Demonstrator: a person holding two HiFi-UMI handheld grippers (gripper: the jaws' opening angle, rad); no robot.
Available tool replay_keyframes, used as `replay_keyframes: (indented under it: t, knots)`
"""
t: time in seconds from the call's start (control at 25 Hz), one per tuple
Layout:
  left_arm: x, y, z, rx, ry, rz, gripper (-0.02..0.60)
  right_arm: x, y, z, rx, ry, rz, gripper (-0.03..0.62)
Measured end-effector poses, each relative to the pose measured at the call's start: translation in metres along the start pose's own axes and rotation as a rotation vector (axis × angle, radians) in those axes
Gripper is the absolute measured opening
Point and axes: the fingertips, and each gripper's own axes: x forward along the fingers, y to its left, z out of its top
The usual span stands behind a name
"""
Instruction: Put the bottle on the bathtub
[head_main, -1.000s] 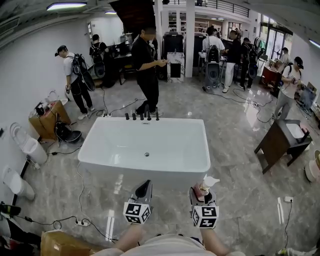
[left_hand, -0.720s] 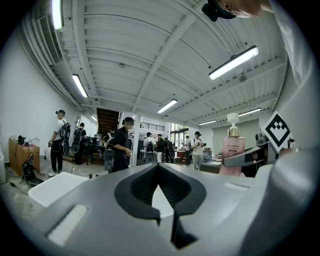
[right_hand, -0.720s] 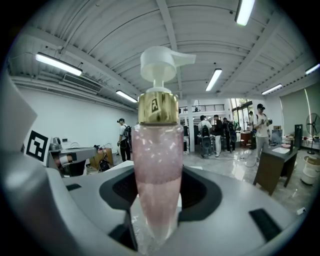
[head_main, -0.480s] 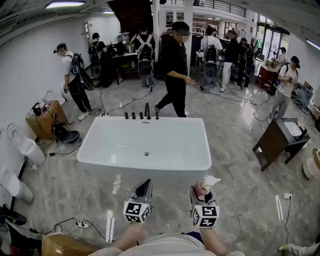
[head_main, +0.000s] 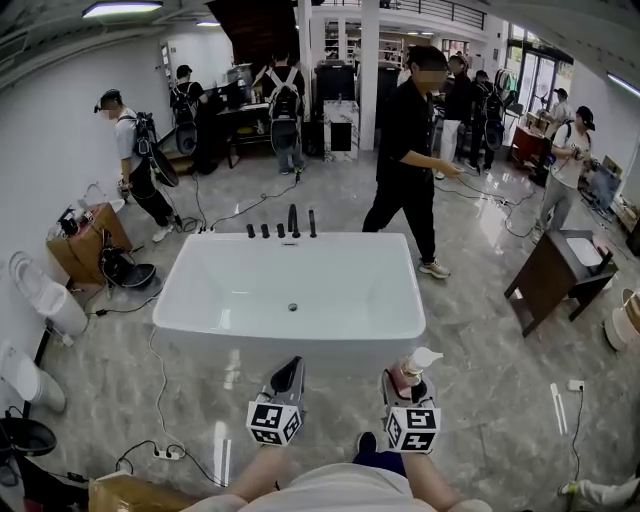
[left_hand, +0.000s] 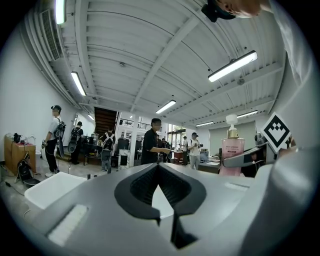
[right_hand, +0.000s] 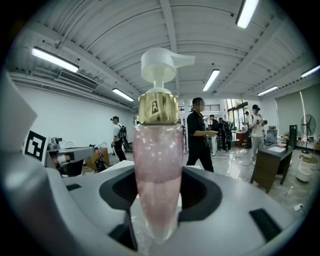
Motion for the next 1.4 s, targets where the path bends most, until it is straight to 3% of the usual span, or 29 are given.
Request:
replay_keyframes:
  t: [0.4,0.96,1.4]
  knots:
    - [0.057,0.031,-0.019,-0.004,0.024,0.026,0.008,0.070,-0.024,0.003,-0.005,-0.002,0.013,0.218]
    - [0.247,0.072,-0.012,0.024,0.045,0.073,0.008,0.250,-0.118,0.046,0.000,0.003,0.091,0.218]
    - [0.354,0.098,-0.005,0.024,0.068,0.080,0.008,0.349,-0.155,0.083,-0.023,0.005,0.142,0.218]
